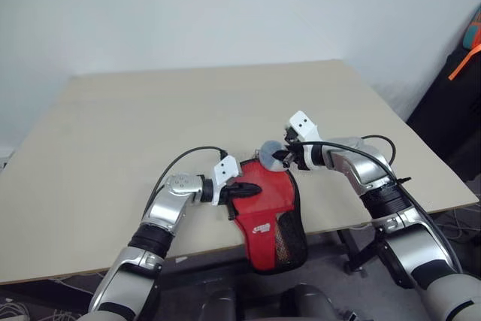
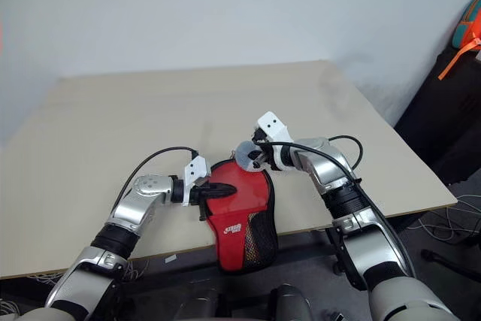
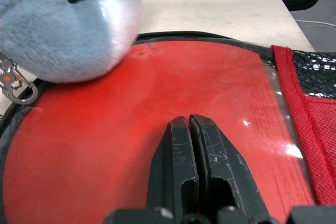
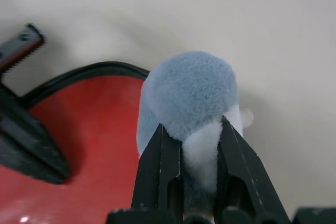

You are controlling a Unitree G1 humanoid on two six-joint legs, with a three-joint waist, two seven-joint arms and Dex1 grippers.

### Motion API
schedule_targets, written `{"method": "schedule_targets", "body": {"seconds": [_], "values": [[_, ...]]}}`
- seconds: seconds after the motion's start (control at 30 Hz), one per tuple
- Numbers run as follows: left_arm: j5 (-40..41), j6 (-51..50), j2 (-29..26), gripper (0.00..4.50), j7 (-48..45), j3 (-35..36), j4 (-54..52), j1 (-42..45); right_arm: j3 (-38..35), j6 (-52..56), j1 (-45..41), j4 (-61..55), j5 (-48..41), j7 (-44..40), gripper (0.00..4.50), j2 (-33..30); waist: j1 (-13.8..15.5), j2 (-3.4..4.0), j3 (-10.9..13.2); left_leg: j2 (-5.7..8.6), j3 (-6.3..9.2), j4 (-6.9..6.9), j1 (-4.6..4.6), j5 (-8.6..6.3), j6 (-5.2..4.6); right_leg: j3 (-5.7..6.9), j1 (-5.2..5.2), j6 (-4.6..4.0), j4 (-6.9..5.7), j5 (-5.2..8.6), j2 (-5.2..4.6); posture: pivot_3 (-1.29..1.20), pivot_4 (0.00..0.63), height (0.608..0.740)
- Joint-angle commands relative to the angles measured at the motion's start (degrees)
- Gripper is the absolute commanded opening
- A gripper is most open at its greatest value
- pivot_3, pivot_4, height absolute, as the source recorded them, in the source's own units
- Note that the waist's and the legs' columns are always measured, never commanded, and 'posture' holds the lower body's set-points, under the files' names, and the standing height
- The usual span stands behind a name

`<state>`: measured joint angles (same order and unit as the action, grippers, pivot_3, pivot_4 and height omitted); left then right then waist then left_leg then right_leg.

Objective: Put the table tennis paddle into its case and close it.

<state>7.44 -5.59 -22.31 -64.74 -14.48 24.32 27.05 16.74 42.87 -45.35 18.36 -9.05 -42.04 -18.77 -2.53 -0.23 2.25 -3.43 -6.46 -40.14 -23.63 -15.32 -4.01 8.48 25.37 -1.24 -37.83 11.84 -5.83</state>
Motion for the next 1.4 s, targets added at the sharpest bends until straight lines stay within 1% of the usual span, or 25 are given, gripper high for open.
{"method": "schedule_targets", "body": {"seconds": [0.03, 0.17, 0.3, 0.47, 0.57, 0.77, 0.93, 1.13, 1.17, 1.4], "values": [[-2.61, -1.12, -1.42, 0.00, -0.68, -1.89, 2.70, -1.12, -1.98, -2.65, -3.31, 1.40, 1.42, 0.56, 0.25, -1.00, 0.00, 0.02, 0.01, 0.00, 0.00, 0.00, 0.00, 0.00, 0.00, 0.00, 0.00, 0.00, 0.00, 0.00, 0.00, 0.00, 0.000, 0.706], [-2.98, -0.96, -1.61, 0.00, -0.83, -2.51, 3.45, -0.50, -1.79, -4.81, -4.02, 3.58, 2.89, -0.18, 0.25, -2.96, 0.02, 0.04, 0.00, 0.00, -0.02, 0.00, 0.00, 0.00, 0.00, -0.01, 0.00, 0.00, 0.00, 0.00, 0.00, 0.00, 0.000, 0.706], [-3.28, -0.86, -1.69, 0.00, -1.05, -3.20, 4.09, 0.27, -0.75, -8.04, -3.20, 4.93, 5.29, -2.19, 0.25, -7.20, 0.14, 0.08, 0.02, 0.06, -0.02, 0.00, 0.00, 0.00, -0.01, 0.00, -0.03, 0.00, 0.00, 0.00, -0.05, 0.00, 0.000, 0.706], [-3.32, -0.86, -1.64, 0.00, -1.43, -3.72, 4.71, 0.91, -0.04, -10.10, -1.07, 3.86, 6.70, -5.62, 0.25, -12.21, 0.11, 0.14, 0.01, 0.07, -0.01, 0.00, 0.00, 0.00, -0.01, -0.01, -0.03, 0.00, 0.00, 0.00, -0.05, 0.00, 0.000, 0.706], [-3.49, -0.73, -1.61, 0.00, -1.85, -4.18, 5.39, 1.45, 0.05, -10.89, 1.11, 1.52, 7.20, -8.56, 0.25, -16.28, 0.19, 0.19, 0.03, 0.07, 0.01, 0.00, 0.00, 0.00, -0.01, 0.01, -0.03, 0.00, 0.00, 0.00, -0.05, 0.00, 0.000, 0.706], [-3.60, -0.48, -1.58, 0.00, -2.81, -4.91, 6.16, 2.14, -0.54, -10.72, 6.34, -6.53, 6.09, -14.79, 0.25, -23.46, 0.21, 0.23, 0.03, 0.09, 0.03, 0.00, 0.01, -0.03, -0.06, 0.00, -0.04, 0.00, 0.02, 0.01, -0.09, 0.00, 0.000, 0.706], [-3.72, 0.13, -1.29, 0.00, -3.40, -5.34, 7.55, 3.18, -1.99, -10.93, 11.88, -14.69, 3.46, -21.38, 0.25, -29.68, 1.07, 0.23, 0.04, 0.09, 0.07, -0.01, 0.00, -0.04, -0.07, 0.03, -0.03, 0.00, 0.05, 0.02, -0.10, 0.00, 0.000, 0.706], [-3.91, 1.02, -0.63, 0.00, -3.70, -5.70, 9.82, 4.84, -4.14, -11.32, 17.95, -23.73, -1.30, -28.37, 0.25, -34.83, 1.68, 0.22, 0.04, 0.07, 0.17, -0.03, 0.02, -0.08, 0.00, 0.09, -0.04, -0.01, 0.07, 0.03, -0.10, 0.00, 0.000, 0.706], [-3.95, 1.15, -0.56, 0.00, -3.76, -5.73, 10.07, 5.00, -4.24, -11.30, 18.63, -24.80, -1.78, -29.09, 0.25, -35.36, 1.73, 0.22, 0.05, 0.06, 0.19, -0.03, 0.03, -0.17, 0.14, 0.10, -0.04, -0.01, 0.10, 0.03, -0.09, 0.00, 0.000, 0.706], [-4.44, 2.18, -0.18, 0.00, -4.12, -6.05, 12.11, 6.49, -4.47, -11.90, 24.95, -34.61, -5.89, -35.52, 0.25, -39.97, 2.10, 0.19, 0.06, 0.06, 0.29, -0.07, 0.02, -0.17, 0.14, 0.17, -0.04, -0.02, 0.14, 0.04, -0.10, 0.00, 0.000, 0.706]]}}
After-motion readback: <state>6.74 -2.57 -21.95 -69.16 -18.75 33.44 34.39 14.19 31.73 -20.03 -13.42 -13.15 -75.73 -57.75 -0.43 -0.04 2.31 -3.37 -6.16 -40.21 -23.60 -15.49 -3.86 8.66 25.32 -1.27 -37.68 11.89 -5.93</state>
